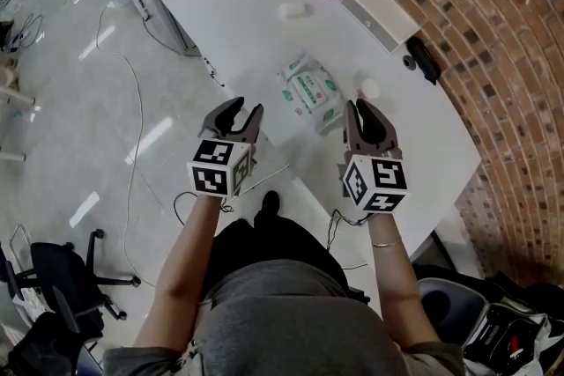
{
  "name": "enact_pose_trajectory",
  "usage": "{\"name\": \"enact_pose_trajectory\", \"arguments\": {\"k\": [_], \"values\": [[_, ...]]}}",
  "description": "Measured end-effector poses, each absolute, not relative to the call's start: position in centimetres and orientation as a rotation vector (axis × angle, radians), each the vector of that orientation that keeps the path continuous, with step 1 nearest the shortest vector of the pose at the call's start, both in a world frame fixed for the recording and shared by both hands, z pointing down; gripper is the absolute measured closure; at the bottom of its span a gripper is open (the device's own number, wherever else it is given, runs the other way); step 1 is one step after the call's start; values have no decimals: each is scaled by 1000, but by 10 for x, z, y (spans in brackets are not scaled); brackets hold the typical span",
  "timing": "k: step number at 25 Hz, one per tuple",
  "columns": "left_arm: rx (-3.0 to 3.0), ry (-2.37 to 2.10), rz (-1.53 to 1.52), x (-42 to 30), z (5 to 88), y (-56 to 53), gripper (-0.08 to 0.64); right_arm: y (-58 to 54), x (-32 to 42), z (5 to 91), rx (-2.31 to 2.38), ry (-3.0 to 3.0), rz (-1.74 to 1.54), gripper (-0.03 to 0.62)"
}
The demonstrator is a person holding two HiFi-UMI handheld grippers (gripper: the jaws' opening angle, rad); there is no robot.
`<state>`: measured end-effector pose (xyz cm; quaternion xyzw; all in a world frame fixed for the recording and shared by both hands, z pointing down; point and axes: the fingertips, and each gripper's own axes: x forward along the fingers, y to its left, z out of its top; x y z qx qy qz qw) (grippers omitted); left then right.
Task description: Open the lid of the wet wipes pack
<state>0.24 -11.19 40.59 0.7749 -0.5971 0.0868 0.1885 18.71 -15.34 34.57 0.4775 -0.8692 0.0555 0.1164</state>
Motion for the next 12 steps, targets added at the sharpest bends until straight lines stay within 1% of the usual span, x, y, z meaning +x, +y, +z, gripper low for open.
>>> {"name": "enact_pose_trajectory", "arguments": {"k": [5,12], "values": [[2168,-1693,273,5,409,-121,416,-164,179,354,1315,-2547,142,517],[2182,-1638,328,14,425,-132,414,-166,163,372,1217,-2523,149,491]]}}
